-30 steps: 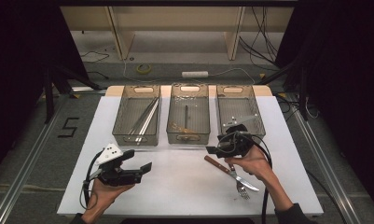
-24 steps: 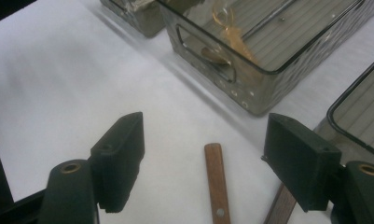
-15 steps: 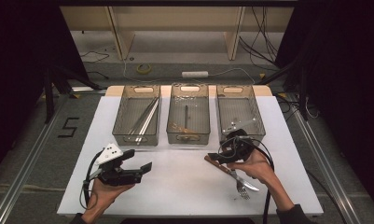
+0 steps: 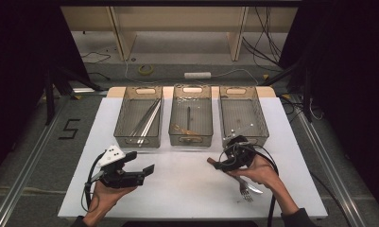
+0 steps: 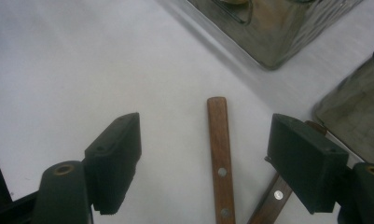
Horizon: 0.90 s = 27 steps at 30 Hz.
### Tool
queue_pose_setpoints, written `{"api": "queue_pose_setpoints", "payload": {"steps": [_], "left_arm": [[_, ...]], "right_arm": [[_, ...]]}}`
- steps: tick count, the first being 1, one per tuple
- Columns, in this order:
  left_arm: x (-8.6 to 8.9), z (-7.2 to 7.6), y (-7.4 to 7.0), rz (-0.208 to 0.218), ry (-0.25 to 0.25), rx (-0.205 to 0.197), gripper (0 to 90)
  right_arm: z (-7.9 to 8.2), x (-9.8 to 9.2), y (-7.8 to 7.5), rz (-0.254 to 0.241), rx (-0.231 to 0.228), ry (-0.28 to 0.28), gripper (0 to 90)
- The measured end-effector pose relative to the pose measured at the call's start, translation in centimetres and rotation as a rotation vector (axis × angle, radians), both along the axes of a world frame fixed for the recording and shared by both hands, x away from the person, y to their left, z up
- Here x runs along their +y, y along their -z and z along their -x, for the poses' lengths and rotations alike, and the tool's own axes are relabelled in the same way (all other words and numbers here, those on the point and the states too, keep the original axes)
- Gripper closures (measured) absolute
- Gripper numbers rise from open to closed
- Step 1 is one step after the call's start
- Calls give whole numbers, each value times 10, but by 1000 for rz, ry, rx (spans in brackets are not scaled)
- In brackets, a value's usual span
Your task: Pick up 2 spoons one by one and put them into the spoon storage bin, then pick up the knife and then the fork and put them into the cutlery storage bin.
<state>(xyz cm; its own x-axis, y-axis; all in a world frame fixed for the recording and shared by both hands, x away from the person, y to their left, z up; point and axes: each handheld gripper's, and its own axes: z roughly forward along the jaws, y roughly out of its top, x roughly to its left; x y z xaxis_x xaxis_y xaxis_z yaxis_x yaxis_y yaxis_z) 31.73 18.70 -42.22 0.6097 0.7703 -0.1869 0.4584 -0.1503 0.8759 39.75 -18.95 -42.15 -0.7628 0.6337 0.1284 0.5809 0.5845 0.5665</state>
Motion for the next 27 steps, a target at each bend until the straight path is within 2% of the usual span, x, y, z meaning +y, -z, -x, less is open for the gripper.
{"api": "queue_pose_setpoints", "payload": {"steps": [15,21,27], "left_arm": [[0,0,0,-1,-2,1,157],[0,0,0,-4,0,1,157],[0,0,0,-4,1,2,157]], "right_arm": [[2,1,9,65,43,-32,272],[3,1,12,111,53,-41,287],[4,2,18,168,72,-61,338]]}}
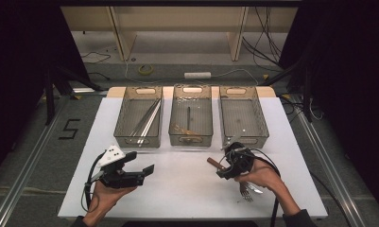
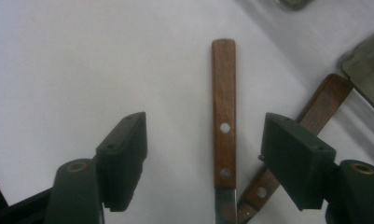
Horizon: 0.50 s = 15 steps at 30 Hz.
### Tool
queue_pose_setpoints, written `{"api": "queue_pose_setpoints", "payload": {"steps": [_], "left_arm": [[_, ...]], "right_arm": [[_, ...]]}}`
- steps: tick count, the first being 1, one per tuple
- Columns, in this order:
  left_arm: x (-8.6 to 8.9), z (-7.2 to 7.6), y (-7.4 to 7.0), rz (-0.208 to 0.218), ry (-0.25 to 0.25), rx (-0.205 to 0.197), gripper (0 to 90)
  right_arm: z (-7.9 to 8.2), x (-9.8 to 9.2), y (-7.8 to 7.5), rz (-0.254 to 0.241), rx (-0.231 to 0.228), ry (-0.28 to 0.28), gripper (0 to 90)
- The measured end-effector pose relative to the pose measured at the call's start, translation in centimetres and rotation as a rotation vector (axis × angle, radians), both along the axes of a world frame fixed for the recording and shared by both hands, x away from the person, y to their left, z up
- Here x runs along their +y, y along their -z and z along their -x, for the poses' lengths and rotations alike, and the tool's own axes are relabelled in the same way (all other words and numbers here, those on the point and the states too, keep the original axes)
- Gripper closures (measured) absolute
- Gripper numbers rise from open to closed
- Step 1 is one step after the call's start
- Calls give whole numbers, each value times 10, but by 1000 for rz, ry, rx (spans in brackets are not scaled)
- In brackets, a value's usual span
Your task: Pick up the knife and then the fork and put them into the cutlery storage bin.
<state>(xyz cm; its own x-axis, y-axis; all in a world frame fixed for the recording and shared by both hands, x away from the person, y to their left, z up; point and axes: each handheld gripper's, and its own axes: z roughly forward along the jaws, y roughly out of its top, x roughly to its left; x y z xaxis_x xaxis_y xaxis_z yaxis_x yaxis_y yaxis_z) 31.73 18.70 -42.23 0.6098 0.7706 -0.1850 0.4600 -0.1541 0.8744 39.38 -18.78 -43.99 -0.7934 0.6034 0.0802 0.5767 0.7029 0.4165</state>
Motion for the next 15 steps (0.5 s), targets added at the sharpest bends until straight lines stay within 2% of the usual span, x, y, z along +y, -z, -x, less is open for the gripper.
{"api": "queue_pose_setpoints", "payload": {"steps": [10,15], "left_arm": [[0,1,0,-7,7,-2,157],[1,2,0,-5,4,-4,157]], "right_arm": [[-1,-1,7,43,4,-16,454],[-3,-2,11,72,5,2,520]]}}
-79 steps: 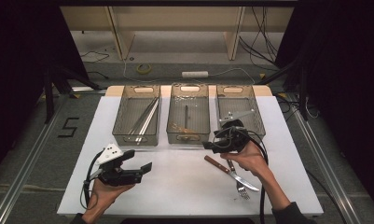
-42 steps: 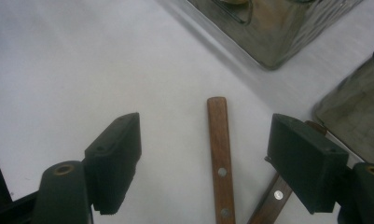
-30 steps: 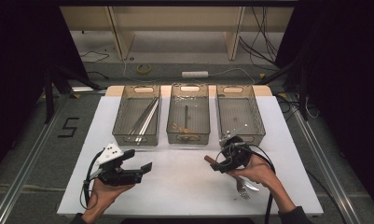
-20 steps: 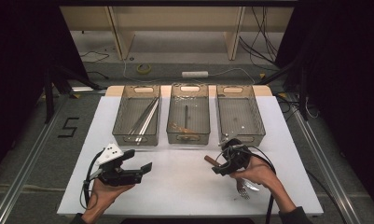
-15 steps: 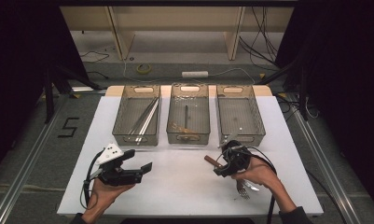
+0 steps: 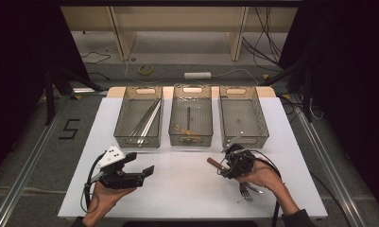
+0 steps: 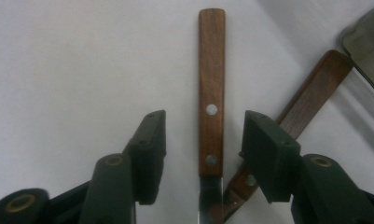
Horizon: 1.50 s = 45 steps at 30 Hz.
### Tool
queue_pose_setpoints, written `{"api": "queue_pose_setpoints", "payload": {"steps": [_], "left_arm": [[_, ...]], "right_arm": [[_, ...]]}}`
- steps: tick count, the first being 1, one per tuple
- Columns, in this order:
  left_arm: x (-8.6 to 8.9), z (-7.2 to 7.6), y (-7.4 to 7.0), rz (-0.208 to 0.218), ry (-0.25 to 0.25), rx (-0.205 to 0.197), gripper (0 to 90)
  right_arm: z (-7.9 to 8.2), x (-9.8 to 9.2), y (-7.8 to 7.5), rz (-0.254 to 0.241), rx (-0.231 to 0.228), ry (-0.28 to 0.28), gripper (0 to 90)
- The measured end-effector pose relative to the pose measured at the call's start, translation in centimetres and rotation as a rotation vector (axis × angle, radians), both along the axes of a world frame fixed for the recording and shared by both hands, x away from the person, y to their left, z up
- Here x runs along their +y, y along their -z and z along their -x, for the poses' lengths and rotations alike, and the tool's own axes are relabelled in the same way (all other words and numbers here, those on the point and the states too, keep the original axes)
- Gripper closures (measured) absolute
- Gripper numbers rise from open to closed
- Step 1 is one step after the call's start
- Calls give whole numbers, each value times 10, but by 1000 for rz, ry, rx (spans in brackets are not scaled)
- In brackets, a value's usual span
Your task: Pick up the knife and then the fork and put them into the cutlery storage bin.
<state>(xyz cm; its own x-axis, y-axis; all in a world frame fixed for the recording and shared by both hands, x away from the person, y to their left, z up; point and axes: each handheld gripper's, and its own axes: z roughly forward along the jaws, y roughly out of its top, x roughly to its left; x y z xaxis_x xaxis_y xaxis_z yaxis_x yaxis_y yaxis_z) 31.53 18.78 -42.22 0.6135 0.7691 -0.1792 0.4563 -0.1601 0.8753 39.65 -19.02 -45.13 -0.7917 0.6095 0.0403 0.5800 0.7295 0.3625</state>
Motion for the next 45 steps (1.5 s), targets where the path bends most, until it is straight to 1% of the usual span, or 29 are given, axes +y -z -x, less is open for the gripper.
{"api": "queue_pose_setpoints", "payload": {"steps": [6,11,14,15,20,27,37,39,41,42,45], "left_arm": [[1,0,0,0,0,1,157],[0,0,0,-2,1,1,157],[0,0,0,-3,0,0,158],[0,0,0,-3,0,0,157],[1,0,0,-3,0,0,157],[1,0,0,-5,0,-1,157],[0,1,0,-7,-1,0,158],[0,0,0,-7,-1,-1,157],[1,0,0,-7,0,-2,158],[1,0,0,-7,-1,-2,158],[1,0,0,-9,0,-2,158]], "right_arm": [[-2,-1,5,24,8,0,602],[-3,-2,7,25,18,-4,654],[-3,-1,8,29,21,-4,668],[-3,-1,9,35,18,-10,677],[-3,-1,9,42,10,-2,719],[-1,0,9,60,-4,-5,755],[0,3,8,75,-13,-10,771],[0,2,8,72,-9,-13,772],[0,1,7,63,9,-15,773],[0,1,7,59,9,-20,773],[0,-1,3,49,6,-12,774]]}}
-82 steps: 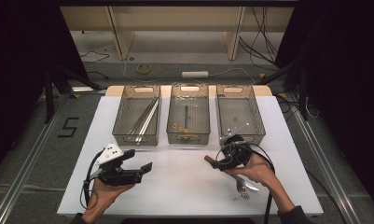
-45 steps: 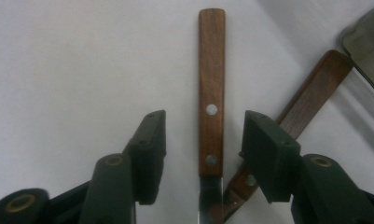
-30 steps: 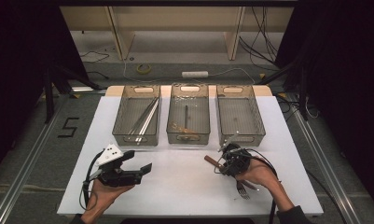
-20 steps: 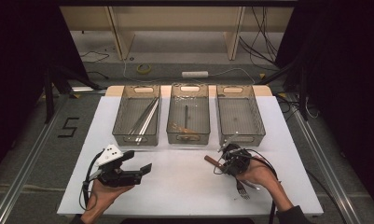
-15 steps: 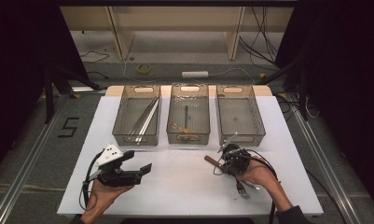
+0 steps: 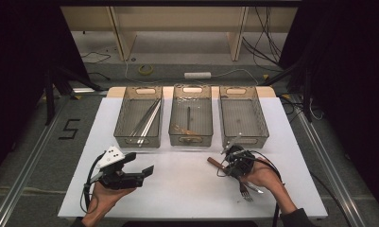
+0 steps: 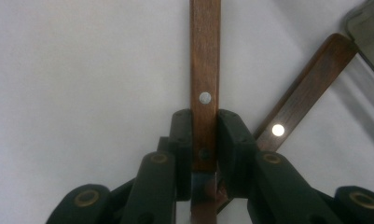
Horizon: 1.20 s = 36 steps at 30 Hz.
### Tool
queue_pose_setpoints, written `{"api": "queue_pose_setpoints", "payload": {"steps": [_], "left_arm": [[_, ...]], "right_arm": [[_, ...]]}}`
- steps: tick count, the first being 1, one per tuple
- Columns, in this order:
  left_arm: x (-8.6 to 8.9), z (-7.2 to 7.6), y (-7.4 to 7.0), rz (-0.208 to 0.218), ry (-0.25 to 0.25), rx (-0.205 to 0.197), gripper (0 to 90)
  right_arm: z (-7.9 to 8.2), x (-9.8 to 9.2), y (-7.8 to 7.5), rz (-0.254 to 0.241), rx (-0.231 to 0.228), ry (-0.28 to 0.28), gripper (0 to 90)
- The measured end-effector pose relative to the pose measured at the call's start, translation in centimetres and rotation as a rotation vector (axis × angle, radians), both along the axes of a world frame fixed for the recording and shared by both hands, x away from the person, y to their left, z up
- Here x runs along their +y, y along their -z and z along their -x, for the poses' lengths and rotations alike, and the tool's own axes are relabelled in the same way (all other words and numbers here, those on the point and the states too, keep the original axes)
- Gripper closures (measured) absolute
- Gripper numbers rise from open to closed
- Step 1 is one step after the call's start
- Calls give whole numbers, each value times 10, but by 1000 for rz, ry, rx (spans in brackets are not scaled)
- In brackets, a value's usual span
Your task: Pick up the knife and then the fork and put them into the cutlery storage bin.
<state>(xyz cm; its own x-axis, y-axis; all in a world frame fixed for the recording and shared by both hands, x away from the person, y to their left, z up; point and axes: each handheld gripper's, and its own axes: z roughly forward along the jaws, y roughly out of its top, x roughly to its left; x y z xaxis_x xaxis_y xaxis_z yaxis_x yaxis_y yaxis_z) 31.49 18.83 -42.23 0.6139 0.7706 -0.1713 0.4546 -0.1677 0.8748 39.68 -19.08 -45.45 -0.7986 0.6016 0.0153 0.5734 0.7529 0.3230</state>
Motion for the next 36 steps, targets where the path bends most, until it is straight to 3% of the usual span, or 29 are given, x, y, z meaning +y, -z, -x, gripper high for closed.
{"api": "queue_pose_setpoints", "payload": {"steps": [10,19,30,36], "left_arm": [[0,0,0,0,-1,2,158],[0,-1,1,12,-9,8,158],[2,-1,1,25,-18,3,158],[2,-1,0,27,-17,0,158]], "right_arm": [[0,-9,-18,-90,-34,34,776],[-8,-30,-45,-260,-64,95,775],[-34,-53,-74,-386,-161,202,774],[-52,-58,-91,-418,-211,244,775]]}}
